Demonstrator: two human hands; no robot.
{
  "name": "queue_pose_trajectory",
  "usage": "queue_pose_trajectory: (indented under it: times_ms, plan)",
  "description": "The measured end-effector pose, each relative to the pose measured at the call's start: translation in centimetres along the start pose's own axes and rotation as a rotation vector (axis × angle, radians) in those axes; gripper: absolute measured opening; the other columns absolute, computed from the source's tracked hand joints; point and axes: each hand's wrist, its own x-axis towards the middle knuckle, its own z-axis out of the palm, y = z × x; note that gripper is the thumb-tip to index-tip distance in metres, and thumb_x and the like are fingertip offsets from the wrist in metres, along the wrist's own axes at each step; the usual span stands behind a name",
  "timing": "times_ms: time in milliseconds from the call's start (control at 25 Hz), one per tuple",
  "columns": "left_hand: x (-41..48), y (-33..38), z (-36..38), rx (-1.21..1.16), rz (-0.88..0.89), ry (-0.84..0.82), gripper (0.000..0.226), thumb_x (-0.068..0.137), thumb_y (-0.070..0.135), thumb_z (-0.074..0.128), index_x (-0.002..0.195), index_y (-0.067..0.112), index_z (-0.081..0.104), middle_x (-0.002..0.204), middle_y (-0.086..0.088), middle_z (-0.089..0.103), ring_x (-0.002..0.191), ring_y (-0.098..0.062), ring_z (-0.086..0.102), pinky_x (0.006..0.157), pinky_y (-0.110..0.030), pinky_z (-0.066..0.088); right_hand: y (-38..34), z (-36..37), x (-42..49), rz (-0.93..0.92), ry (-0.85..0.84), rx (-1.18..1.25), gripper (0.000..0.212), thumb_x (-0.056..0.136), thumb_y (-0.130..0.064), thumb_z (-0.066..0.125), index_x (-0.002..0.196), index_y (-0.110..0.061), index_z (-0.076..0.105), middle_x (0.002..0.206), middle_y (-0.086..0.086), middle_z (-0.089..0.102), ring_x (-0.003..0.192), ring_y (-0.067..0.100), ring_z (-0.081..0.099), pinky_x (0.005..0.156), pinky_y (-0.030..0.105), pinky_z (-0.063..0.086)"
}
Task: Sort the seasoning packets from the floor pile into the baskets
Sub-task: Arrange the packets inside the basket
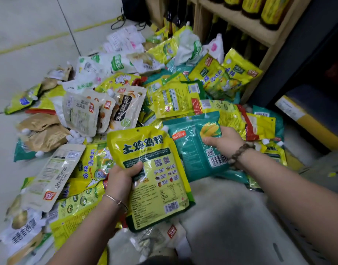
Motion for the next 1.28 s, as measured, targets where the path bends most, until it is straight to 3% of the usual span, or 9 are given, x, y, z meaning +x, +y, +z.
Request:
queue_pose_trajectory:
  times_ms: [80, 240, 320, 480, 600, 720, 880, 1040, 1280]
  plan:
    - [-0.6, 2.9, 0.3, -0.025, 0.088, -0.025, 0.02, 0.08, 0.001, 0.064, 0.061, 0.006, 0.069, 0.064, -0.011, 0.07, 0.051, -0.027, 0.065, 0.052, -0.035, 0.054, -2.7, -1.9, -0.5, -0.035, 0.027, -0.011, 0.005, 0.086, -0.017, 0.065, 0.082, -0.016, 0.063, 0.081, -0.003, 0.063, 0.074, 0.01, 0.057, 0.062, 0.022, 0.04]
    - [-2.2, 8.5, 1.3, -0.082, 0.234, -0.064, 0.01, 0.081, -0.001, 0.061, 0.08, 0.007, 0.066, 0.066, -0.006, 0.072, 0.052, -0.023, 0.067, 0.047, -0.03, 0.052, -7.8, -5.0, -1.7, -0.125, 0.049, 0.009, 0.022, 0.089, -0.021, 0.06, 0.098, -0.001, 0.064, 0.1, 0.017, 0.067, 0.09, 0.031, 0.062, 0.083, 0.039, 0.05]
    - [-3.1, 10.8, 2.1, -0.097, 0.27, -0.104, 0.009, 0.082, -0.002, 0.06, 0.084, 0.006, 0.065, 0.068, -0.007, 0.072, 0.053, -0.024, 0.067, 0.048, -0.033, 0.053, -9.8, -6.8, -2.8, -0.168, 0.051, 0.062, 0.018, 0.089, -0.017, 0.059, 0.091, 0.0, 0.065, 0.097, 0.025, 0.066, 0.084, 0.032, 0.062, 0.084, 0.044, 0.048]
    - [-5.2, 14.4, 4.5, -0.071, 0.308, -0.176, 0.004, 0.079, 0.002, 0.063, 0.08, -0.001, 0.065, 0.069, -0.017, 0.069, 0.054, -0.027, 0.065, 0.058, -0.043, 0.056, -11.4, -11.3, -5.1, -0.224, 0.154, 0.12, 0.012, 0.086, -0.012, 0.063, 0.075, -0.015, 0.065, 0.081, 0.006, 0.07, 0.071, 0.02, 0.065, 0.078, 0.039, 0.052]
    - [-7.1, 16.6, 7.4, -0.08, 0.339, -0.258, 0.006, 0.081, 0.001, 0.061, 0.078, 0.001, 0.065, 0.058, -0.008, 0.068, 0.044, -0.021, 0.063, 0.044, -0.03, 0.051, -11.3, -14.4, -7.0, -0.222, 0.228, 0.199, 0.011, 0.083, -0.01, 0.066, 0.073, -0.013, 0.067, 0.076, 0.005, 0.072, 0.072, 0.024, 0.068, 0.082, 0.048, 0.054]
    - [-8.9, 18.3, 10.8, -0.078, 0.354, -0.348, 0.009, 0.074, 0.002, 0.065, 0.067, 0.006, 0.069, 0.059, -0.011, 0.069, 0.046, -0.024, 0.064, 0.044, -0.034, 0.051, -10.2, -17.7, -8.7, -0.253, 0.374, 0.23, 0.009, 0.081, -0.01, 0.069, 0.072, -0.013, 0.068, 0.077, 0.006, 0.073, 0.074, 0.026, 0.069, 0.082, 0.052, 0.053]
    - [-11.4, 20.2, 16.1, -0.059, 0.397, -0.49, 0.005, 0.073, 0.004, 0.066, 0.07, 0.006, 0.069, 0.062, -0.013, 0.069, 0.047, -0.027, 0.064, 0.044, -0.036, 0.051, -9.3, -22.6, -11.7, -0.302, 0.531, 0.318, 0.009, 0.081, -0.01, 0.069, 0.075, -0.017, 0.069, 0.081, 0.007, 0.074, 0.077, 0.028, 0.07, 0.078, 0.049, 0.055]
    - [-14.5, 20.2, 22.3, 0.005, 0.461, -0.664, 0.012, 0.081, 0.002, 0.062, 0.076, 0.009, 0.071, 0.072, -0.011, 0.072, 0.057, -0.026, 0.068, 0.05, -0.039, 0.055, -7.4, -27.9, -16.0, -0.31, 0.651, 0.481, 0.011, 0.079, -0.002, 0.065, 0.08, -0.013, 0.067, 0.073, 0.004, 0.073, 0.065, 0.019, 0.07, 0.06, 0.035, 0.059]
    - [-20.1, 16.6, 33.3, 0.199, 0.457, -0.923, 0.015, 0.083, 0.003, 0.064, 0.077, 0.015, 0.07, 0.074, 0.003, 0.073, 0.069, -0.016, 0.069, 0.064, -0.03, 0.056, -0.1, -34.2, -22.4, -0.106, 0.855, 0.591, 0.011, 0.077, -0.001, 0.063, 0.082, -0.011, 0.064, 0.064, 0.004, 0.071, 0.054, 0.016, 0.068, 0.045, 0.026, 0.053]
